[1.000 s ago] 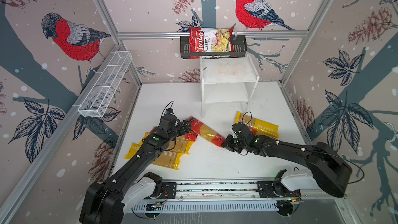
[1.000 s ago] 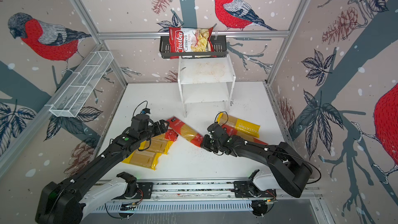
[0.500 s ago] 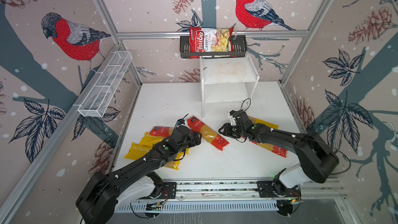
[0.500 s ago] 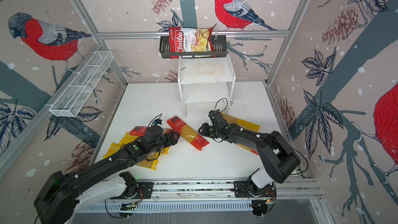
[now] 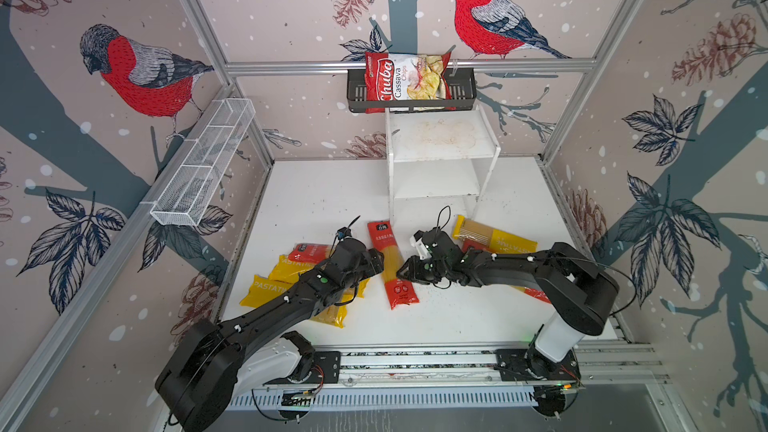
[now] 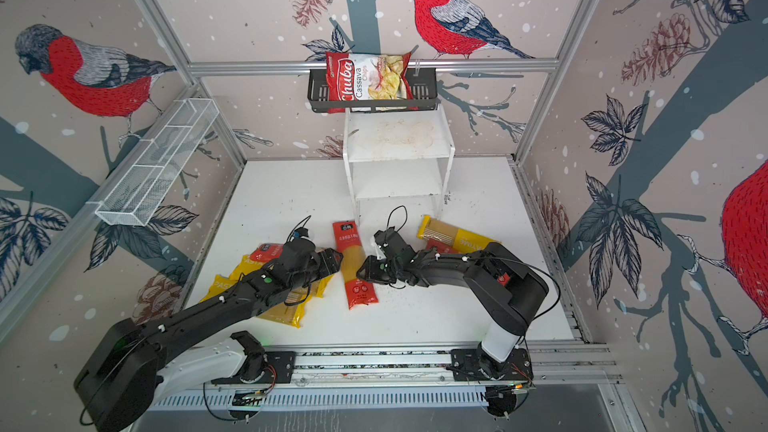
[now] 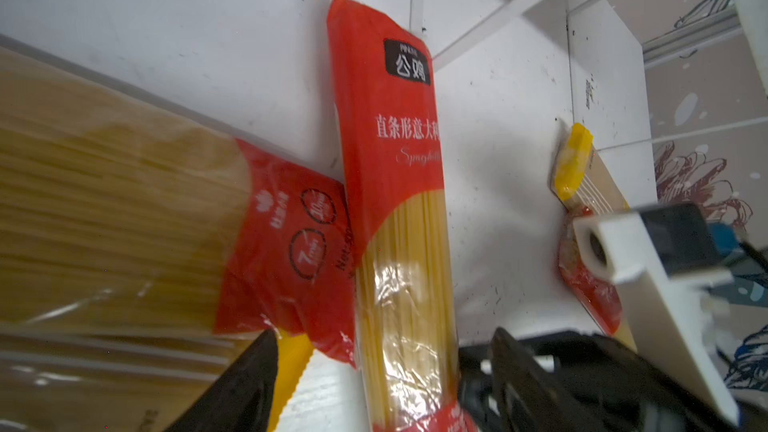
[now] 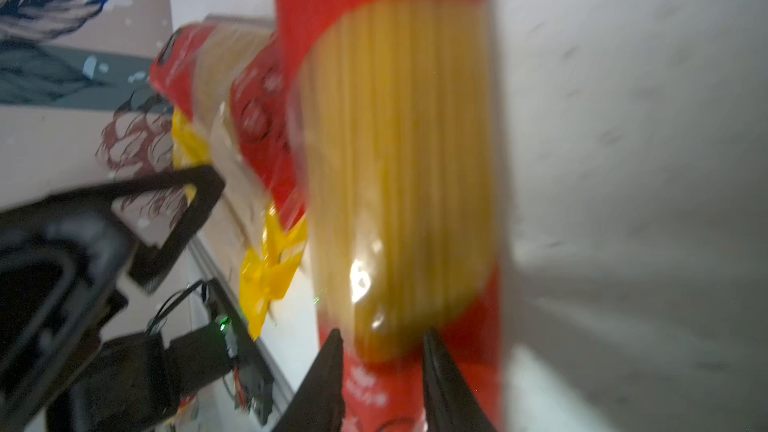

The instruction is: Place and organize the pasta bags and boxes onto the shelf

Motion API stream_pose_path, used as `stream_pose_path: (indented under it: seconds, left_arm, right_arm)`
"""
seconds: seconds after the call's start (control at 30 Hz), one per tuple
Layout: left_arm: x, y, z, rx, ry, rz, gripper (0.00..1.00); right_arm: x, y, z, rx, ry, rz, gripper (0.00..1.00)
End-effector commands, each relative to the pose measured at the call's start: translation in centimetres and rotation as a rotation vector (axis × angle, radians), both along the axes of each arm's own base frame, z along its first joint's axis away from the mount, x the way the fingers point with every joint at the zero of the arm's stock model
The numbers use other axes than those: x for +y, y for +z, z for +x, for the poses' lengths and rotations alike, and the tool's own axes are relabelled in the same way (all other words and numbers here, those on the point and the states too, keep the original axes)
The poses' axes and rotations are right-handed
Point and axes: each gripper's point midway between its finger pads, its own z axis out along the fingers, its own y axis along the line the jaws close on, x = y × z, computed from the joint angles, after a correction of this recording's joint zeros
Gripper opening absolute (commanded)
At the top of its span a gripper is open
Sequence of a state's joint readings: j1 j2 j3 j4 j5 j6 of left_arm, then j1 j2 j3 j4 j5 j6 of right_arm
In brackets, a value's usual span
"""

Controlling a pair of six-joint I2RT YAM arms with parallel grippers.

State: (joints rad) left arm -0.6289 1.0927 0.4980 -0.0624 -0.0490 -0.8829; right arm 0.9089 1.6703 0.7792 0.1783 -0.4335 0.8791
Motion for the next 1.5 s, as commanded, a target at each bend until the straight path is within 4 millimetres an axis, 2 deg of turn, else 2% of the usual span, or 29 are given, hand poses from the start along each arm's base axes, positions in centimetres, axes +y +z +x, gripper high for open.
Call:
stream_pose_path:
  seconds: [0.0,0.13,0.3,0.6,0.8,0.93,1.13,1.4,1.47]
  left_arm:
    - [0.1,1.0,0.5,-0.037,-0.048,0.041,0.78]
    - [-0.8,1.0,0.3,-0.021,-0.096,0.019,0.74]
    - [-2.1,0.4,-0.2,0.002,-0.135,-0.051,0.66]
    - [-2.6,-1.8,-0.8,0.062,-0.152,-0.061,0.56]
    - [-2.4,-2.9,-0.6,0.095,-0.123,-0.054,0.44]
    - [-2.7,-3.2,-0.7,0.124,-0.141,-0.051,0.37]
    - [-2.0,-1.8,-0.2,0.105,-0.119,-0.020,0.36]
    - [0.6,1.7,0.8,0.010,-0.069,0.015,0.42]
    - [1.3,2.8,1.3,-0.010,-0.053,-0.002,0.48]
  right_arm:
    - [-0.4,1.3,0.4,0.007,-0.015,0.032,0.38]
    - [-2.7,1.1,3.7,-0.002,-0.106,0.070,0.45]
    - [-3.1,-0.3,5.3,0.008,-0.090,0.067,0.48]
    - [-0.9,-2.4,6.3,0.035,-0.054,0.083,0.48]
    - [1.8,-2.8,5.6,0.044,0.023,0.155,0.40]
    - [2.1,-1.7,5.2,0.027,0.046,0.225,0.32]
    - [3.1,0.6,4.1,-0.011,0.079,0.310,0.17]
    - [2.7,3.2,2.6,-0.044,0.083,0.383,0.10]
    - [2.4,4.2,2.8,-0.085,0.071,0.385,0.10]
